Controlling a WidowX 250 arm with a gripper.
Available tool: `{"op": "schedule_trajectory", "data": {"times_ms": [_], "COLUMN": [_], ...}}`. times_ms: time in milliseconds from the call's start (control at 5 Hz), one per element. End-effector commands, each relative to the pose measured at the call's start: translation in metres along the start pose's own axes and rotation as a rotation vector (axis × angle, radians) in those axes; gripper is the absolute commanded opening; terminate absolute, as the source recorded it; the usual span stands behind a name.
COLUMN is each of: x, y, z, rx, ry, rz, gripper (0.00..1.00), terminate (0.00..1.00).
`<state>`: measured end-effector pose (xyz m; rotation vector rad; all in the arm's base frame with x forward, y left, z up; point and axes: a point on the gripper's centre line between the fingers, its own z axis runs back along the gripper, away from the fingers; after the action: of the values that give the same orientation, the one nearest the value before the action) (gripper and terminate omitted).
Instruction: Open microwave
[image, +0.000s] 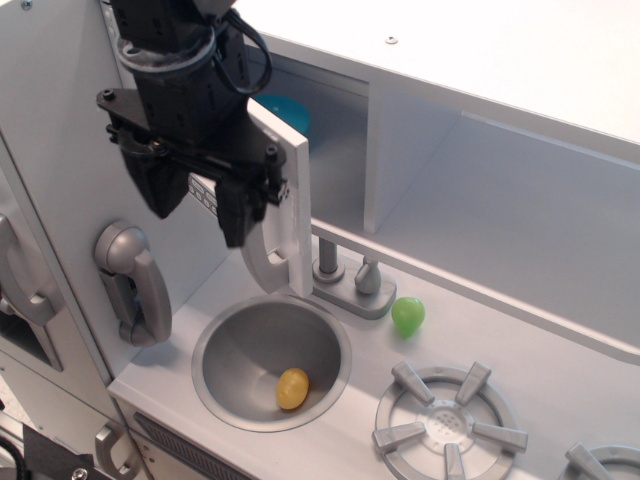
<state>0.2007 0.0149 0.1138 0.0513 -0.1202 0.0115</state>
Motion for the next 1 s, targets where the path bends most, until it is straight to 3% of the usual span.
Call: {"op": "schedule_trajectory", "data": {"times_ms": [0,400,600,800], "x": [0.017,0.047,0.068,0.088], "y": [-0.066,-0.116,-0.100,-0.075], "z": [0.013,0.009,0.004,-0.002], "rx": [-0.079,-0.149,-0.106,-0.079], "ry": [0.077,0.046,-0.054,-0.107], "rz": [-0.057,0.023,0.096,0.136], "gripper": [1.00,1.00,1.00,1.00], "terminate": [0.00,0.00,0.00,0.00]}}
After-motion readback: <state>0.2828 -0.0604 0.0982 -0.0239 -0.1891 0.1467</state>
